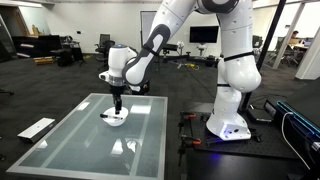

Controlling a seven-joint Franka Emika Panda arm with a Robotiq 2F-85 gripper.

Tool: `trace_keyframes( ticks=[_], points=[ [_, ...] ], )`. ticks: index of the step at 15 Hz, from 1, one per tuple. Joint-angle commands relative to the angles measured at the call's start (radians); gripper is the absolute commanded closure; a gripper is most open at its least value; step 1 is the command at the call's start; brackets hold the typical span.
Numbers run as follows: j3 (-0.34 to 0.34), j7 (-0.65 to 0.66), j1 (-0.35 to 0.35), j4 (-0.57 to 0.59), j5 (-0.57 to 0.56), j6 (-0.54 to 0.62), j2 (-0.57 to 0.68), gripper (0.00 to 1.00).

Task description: Take the pen out of the bowl and put it on the table

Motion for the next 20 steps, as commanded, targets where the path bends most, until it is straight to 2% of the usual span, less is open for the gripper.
trace_keyframes(
  ticks=[1, 6, 8, 9, 11, 12, 14, 16, 20],
  points=[
    [0.034, -0.004, -0.049, 0.031, 0.028, 0.072, 0.065, 0.0],
    [0.08, -0.01, -0.111, 0.056, 0.063, 0.132, 0.131, 0.01],
    [0.1, -0.013, -0.135, 0.07, 0.069, 0.144, 0.152, 0.12],
    [0.11, -0.016, -0.147, 0.077, 0.071, 0.144, 0.16, 0.26],
    [0.123, -0.017, -0.163, 0.092, 0.07, 0.142, 0.176, 0.29],
    [0.129, -0.02, -0.172, 0.098, 0.07, 0.141, 0.183, 0.38],
    [0.137, -0.02, -0.181, 0.112, 0.067, 0.14, 0.196, 0.48],
    [0.145, -0.022, -0.19, 0.127, 0.066, 0.138, 0.21, 0.51],
    [0.157, -0.026, -0.199, 0.159, 0.063, 0.133, 0.24, 0.49]
  ],
)
